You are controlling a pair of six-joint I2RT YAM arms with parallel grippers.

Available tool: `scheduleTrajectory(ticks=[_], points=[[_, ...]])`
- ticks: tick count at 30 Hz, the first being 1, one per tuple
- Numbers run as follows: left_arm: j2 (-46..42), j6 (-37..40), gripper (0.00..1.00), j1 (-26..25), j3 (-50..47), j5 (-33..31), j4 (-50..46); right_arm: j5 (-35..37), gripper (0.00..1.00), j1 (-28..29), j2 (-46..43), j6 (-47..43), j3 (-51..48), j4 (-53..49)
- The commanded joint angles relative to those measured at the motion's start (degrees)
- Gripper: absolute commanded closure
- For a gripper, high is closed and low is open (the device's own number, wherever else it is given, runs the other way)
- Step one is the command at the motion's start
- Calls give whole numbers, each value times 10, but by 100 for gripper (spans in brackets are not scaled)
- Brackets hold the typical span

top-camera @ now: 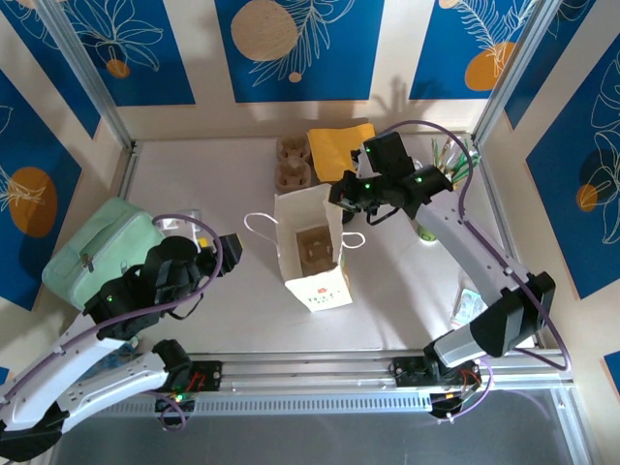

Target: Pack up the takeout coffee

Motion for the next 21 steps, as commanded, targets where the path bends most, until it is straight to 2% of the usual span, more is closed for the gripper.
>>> scheduleTrajectory(ticks=[1,13,21], points=[[-9,-9,23,0,3,9,-9,-54,100,-8,10,-11,17,16],[-17,-7,23,0,-3,6,-14,-119,100,-28,13,17,-1,73],[-17,-7,23,0,-4,5,-15,-126,100,-46,27,26,-8,93]])
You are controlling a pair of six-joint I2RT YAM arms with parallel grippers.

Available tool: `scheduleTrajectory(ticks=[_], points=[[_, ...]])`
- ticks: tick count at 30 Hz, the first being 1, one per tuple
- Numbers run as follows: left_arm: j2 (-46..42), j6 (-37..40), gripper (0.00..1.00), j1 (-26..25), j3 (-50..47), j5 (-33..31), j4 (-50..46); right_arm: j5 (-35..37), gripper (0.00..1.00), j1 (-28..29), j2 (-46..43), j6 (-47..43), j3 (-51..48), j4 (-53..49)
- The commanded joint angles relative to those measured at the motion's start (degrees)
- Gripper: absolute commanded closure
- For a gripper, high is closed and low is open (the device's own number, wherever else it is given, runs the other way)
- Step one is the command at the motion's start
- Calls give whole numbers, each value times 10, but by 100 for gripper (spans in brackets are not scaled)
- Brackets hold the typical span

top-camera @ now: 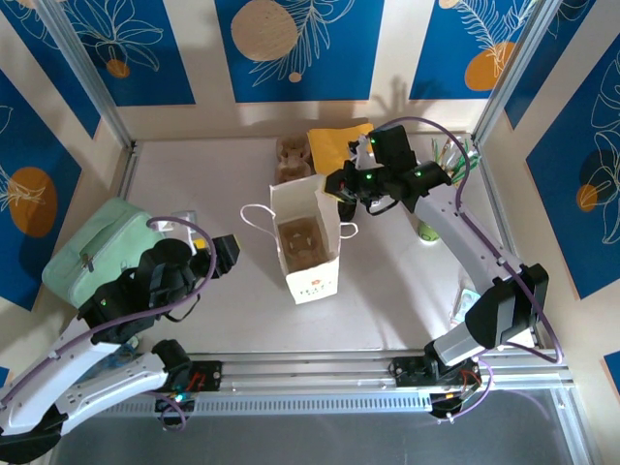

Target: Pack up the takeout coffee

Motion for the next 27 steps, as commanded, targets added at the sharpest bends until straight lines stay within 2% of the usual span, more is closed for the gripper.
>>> scheduleTrajectory(ticks=[1,4,13,16,20,23,27], points=[[-4,-6,23,0,-4,0,-13,-28,100,-14,12,17,-11,27],[-6,-7,23,0,-4,-1,-16,-67,100,-30,23,26,-29,60],[-9,-5,23,0,-5,-4,-16,-67,100,-55,44,20,-52,69],[-7,-4,23,0,-5,-5,-15,-60,91,-60,40,17,-57,64],[-6,-3,22,0,-8,-4,-11,-38,68,-60,34,0,-48,40],[-4,-2,22,0,-7,-3,-10,-26,63,-62,27,-26,-28,10],[-3,5,22,0,-5,-8,-10,5,50,-67,16,-89,24,-69]])
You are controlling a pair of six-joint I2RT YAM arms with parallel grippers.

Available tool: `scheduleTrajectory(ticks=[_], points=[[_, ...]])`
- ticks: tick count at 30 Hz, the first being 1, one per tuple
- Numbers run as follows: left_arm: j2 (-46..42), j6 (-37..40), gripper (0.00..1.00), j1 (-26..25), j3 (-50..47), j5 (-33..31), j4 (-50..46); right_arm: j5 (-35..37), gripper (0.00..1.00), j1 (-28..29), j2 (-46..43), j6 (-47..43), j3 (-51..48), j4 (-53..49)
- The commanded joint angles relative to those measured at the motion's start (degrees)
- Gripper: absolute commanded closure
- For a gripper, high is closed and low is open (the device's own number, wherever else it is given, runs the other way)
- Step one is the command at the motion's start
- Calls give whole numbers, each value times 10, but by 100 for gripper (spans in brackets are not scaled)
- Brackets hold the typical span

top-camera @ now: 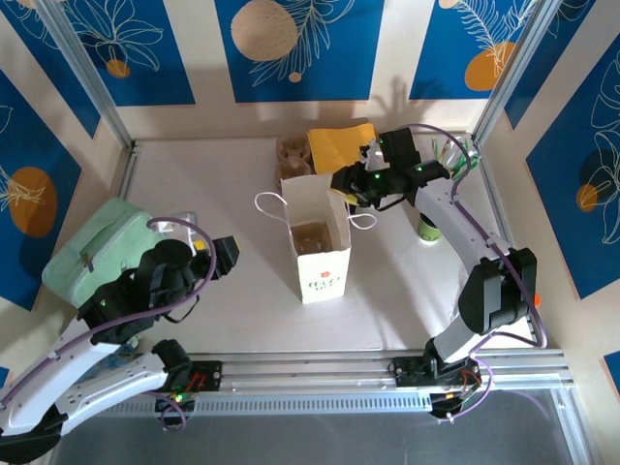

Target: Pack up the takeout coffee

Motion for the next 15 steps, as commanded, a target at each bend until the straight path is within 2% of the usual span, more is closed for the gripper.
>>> scheduleTrajectory(ticks=[1,8,12,15], points=[[-2,7,22,0,-5,-11,-1,25,49,-9,-35,-69,52,-82],[1,25,21,0,-6,-23,2,128,36,-25,-107,-128,65,-163],[5,58,20,0,-15,-17,26,202,35,-47,-169,-143,31,-175],[1,90,16,0,-34,-7,61,209,38,-67,-210,-158,11,-179]])
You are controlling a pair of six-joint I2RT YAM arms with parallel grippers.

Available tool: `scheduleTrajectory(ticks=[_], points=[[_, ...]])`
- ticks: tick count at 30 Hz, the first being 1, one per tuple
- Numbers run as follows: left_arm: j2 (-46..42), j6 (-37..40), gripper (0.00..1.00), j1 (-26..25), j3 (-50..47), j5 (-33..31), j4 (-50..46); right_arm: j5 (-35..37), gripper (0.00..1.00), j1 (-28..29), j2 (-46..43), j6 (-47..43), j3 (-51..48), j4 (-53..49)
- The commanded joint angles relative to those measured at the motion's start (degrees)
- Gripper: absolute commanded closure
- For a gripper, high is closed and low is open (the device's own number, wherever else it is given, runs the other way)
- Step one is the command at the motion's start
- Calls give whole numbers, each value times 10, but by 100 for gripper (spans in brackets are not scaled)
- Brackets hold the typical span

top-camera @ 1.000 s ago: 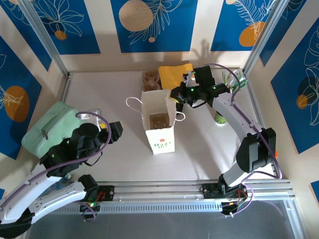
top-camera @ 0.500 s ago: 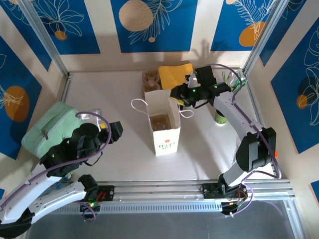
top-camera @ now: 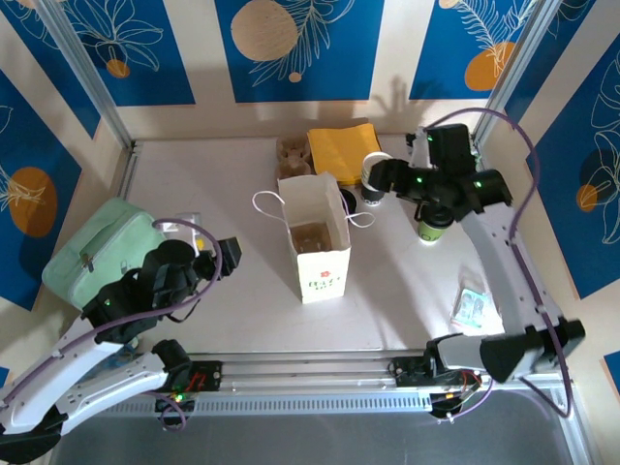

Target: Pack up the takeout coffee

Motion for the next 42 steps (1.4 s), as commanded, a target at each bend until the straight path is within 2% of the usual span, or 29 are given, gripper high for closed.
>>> scheduleTrajectory(ticks=[1,3,8,13,18,23,26,29,33,38,42], points=[[-3,56,14,0,-24,6,52,47,38,-15,-38,-36,-22,-33],[-7,90,12,0,-42,25,86,82,36,-15,-56,-49,-33,-33],[-22,143,5,0,-73,42,133,173,20,-38,-81,-67,-82,-30],[-26,165,2,0,-89,50,156,243,17,-65,-86,-80,-143,11],[-26,190,2,-1,-98,106,178,219,15,-95,-78,-116,-201,72],[-28,197,3,0,-99,169,196,194,13,-141,-41,-144,-220,86],[-26,188,3,0,-102,172,200,171,13,-166,-15,-133,-204,89],[-24,179,4,0,-100,176,199,162,13,-167,17,-151,-197,123],[-33,173,5,0,-92,174,179,191,11,-169,68,-172,-161,99],[-62,167,5,0,-100,158,172,177,10,-182,85,-185,-152,102],[-63,168,5,0,-91,161,167,197,9,-183,104,-187,-139,89]])
